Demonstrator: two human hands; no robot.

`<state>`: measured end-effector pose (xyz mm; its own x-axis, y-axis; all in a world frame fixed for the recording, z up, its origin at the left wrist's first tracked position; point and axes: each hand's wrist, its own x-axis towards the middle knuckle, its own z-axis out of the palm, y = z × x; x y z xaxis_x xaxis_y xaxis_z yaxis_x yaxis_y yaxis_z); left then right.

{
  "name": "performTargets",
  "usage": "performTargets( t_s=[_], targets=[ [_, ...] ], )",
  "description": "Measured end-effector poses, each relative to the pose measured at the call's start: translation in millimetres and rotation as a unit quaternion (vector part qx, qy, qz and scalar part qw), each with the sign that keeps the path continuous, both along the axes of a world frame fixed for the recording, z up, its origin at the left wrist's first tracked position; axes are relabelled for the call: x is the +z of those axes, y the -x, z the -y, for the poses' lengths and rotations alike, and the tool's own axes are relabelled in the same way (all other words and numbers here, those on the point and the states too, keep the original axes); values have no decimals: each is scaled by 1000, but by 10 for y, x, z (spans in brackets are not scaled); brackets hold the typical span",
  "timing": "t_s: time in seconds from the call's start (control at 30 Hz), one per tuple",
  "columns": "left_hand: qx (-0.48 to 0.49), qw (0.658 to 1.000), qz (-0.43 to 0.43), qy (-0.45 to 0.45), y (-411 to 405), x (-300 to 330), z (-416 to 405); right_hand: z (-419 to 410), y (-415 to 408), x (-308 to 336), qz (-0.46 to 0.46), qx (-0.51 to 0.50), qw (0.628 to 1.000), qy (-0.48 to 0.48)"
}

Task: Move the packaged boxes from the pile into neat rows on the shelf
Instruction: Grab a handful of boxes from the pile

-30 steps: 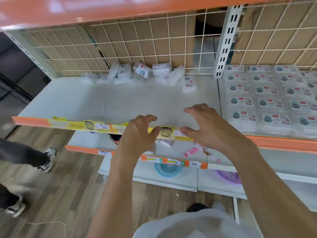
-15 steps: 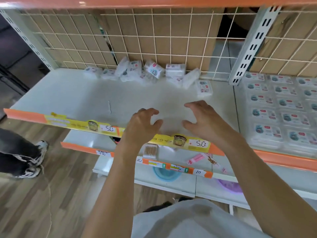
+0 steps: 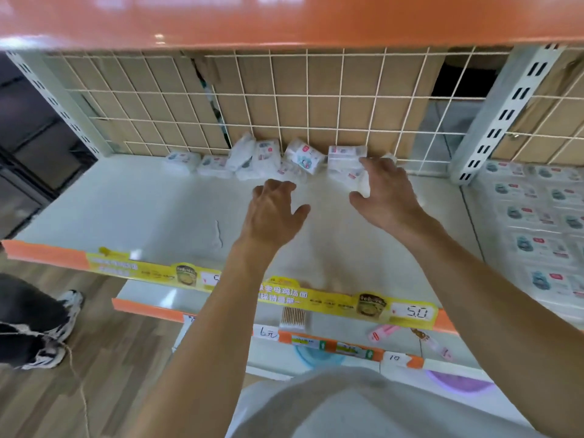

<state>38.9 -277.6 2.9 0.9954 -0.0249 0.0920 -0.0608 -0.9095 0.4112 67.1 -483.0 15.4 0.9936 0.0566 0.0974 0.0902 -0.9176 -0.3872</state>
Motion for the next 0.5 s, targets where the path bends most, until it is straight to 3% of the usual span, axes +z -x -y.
performTargets(
  t_s=[0.2,0.37,0.5],
  targets=[
    [-16,998,54,-38,-499,-89,-111,-209,-449,-136,43,-9,999,30],
    [-30,994,93,-42,-714,-53,-81,-197,-596,-160,-4,-35,997,72],
    [-18,995,96,-31,-884,-28,-22,-205,-613,-152,23,-66,993,96]
  ],
)
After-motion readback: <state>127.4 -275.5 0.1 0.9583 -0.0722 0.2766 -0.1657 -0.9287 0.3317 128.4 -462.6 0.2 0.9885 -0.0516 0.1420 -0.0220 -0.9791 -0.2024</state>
